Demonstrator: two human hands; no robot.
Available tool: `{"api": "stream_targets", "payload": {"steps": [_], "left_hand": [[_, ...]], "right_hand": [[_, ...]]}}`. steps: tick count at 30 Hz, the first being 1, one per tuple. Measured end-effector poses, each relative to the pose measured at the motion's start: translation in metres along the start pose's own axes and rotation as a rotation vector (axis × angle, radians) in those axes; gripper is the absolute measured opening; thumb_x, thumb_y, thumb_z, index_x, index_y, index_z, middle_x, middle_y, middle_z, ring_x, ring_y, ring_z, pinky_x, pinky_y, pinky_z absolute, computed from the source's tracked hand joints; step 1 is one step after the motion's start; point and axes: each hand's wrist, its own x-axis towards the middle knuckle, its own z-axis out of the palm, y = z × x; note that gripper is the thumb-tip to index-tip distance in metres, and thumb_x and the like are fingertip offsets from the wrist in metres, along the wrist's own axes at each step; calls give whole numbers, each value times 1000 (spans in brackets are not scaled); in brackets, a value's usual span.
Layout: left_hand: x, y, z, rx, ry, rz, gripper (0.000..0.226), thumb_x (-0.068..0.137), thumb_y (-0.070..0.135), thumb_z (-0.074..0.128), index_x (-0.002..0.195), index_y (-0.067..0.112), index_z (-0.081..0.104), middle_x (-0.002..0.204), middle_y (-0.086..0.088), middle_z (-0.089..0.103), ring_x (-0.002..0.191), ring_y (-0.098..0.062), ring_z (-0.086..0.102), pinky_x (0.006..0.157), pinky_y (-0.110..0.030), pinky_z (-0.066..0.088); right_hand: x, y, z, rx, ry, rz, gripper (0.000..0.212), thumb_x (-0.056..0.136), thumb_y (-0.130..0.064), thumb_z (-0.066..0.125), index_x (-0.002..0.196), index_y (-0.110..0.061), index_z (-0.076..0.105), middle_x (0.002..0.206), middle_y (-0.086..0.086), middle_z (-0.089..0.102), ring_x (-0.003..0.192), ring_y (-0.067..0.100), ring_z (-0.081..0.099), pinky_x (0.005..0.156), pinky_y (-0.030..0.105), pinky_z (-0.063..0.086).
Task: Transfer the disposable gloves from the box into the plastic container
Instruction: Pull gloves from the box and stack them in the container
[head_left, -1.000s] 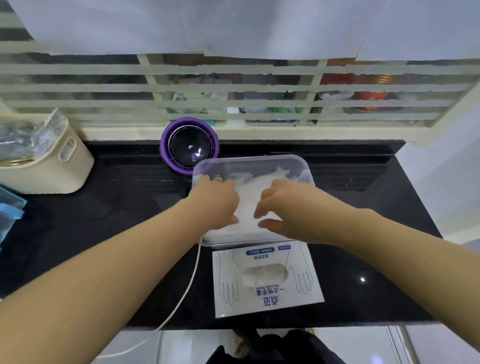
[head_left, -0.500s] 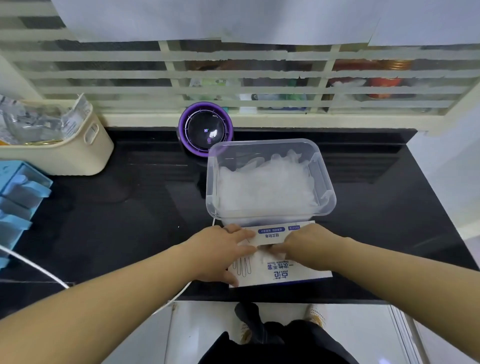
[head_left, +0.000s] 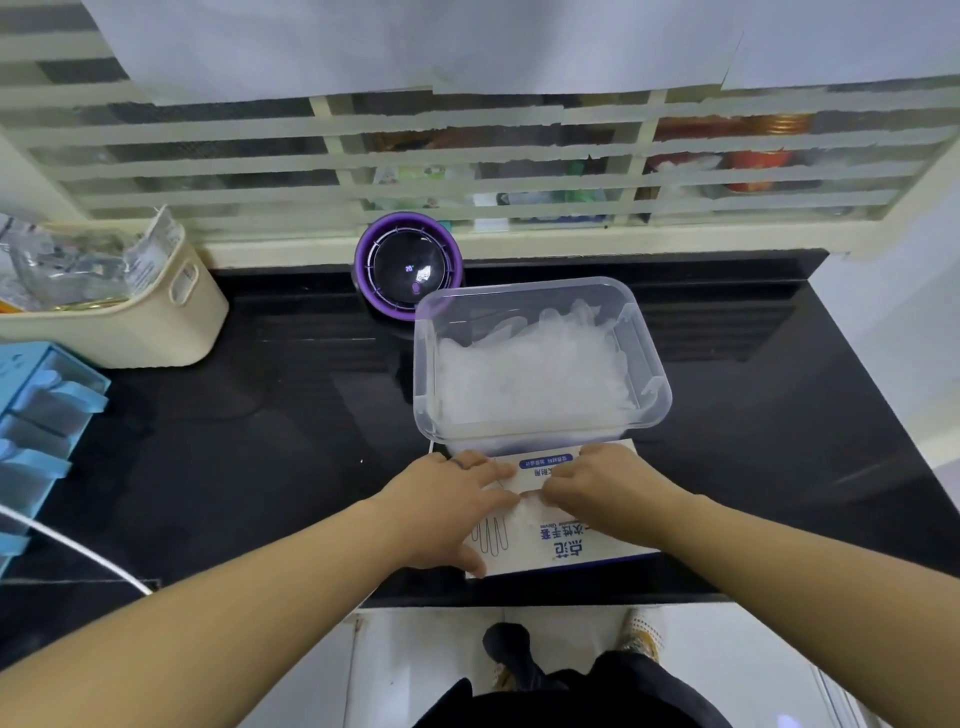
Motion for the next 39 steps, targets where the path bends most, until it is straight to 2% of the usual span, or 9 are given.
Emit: {"api": "stream_targets", "payload": {"steps": [7,10,12,16,19,23,28,34,39], "left_hand": [[2,3,-2,-6,23,-25,88,80,55,68,150,29,21,158,6,18,142,-20,22,112,-40,30],[0,3,-3,4,16,-34,88,80,55,68,148,23,22,157,5,20,141,-19,24,111,-38,31],[-1,5,-5,22,-1,-47,90,80,56,67,149,20,22,157,4,21,141,-20,25,111,-38,31],[-3,9,-13,12,-45,-87,84,83,54,66,148,19,25,150,-1,31,136,-24,33,109,-36,30],[-9,8,-26,-228,-46,-85,91,80,52,70,152,29,18,156,14,22,140,-14,28,113,-33,27],[-23,-3,-59,-978,-69,-97,93,76,50,75,149,37,20,144,26,37,126,5,42,104,-18,35],[-30,-28,-84,-1659,124,-182,59,79,49,68,130,25,49,120,7,66,109,-14,65,93,-34,53],[-36,-64,-107,-1886,369,-226,104,57,78,67,133,10,52,129,-12,62,119,-23,59,106,-42,42],[-28,-75,-119,-1803,330,-270,66,73,58,59,112,6,67,121,-8,67,109,-19,63,100,-38,46]], "right_hand": [[0,-25,-30,213,357,-108,38,62,1,79,86,-20,59,62,-6,61,42,16,44,47,20,38],[-4,-18,-46,171,418,-38,6,83,-12,63,83,-18,63,63,-5,62,44,16,46,47,24,46],[-7,-12,-59,161,455,32,21,92,-23,49,83,-16,66,66,-5,64,46,16,51,46,31,49],[-6,-3,-103,264,669,115,26,91,-24,50,89,-8,70,78,-1,71,58,15,63,56,29,54],[-2,8,-127,289,712,194,29,91,-28,49,94,-10,71,83,-4,71,66,11,64,61,34,56],[-5,18,-147,374,629,237,17,91,-22,60,97,-15,74,83,-6,71,67,-3,56,65,17,46],[-6,27,-174,313,601,181,16,91,-19,59,98,-16,73,87,-4,72,74,7,61,69,18,48],[9,36,-195,158,590,133,23,90,-27,53,96,-17,73,85,-8,71,66,5,58,63,28,52],[21,43,-200,57,519,62,22,90,-25,53,94,-18,73,87,-4,72,74,17,67,62,34,55]]}}
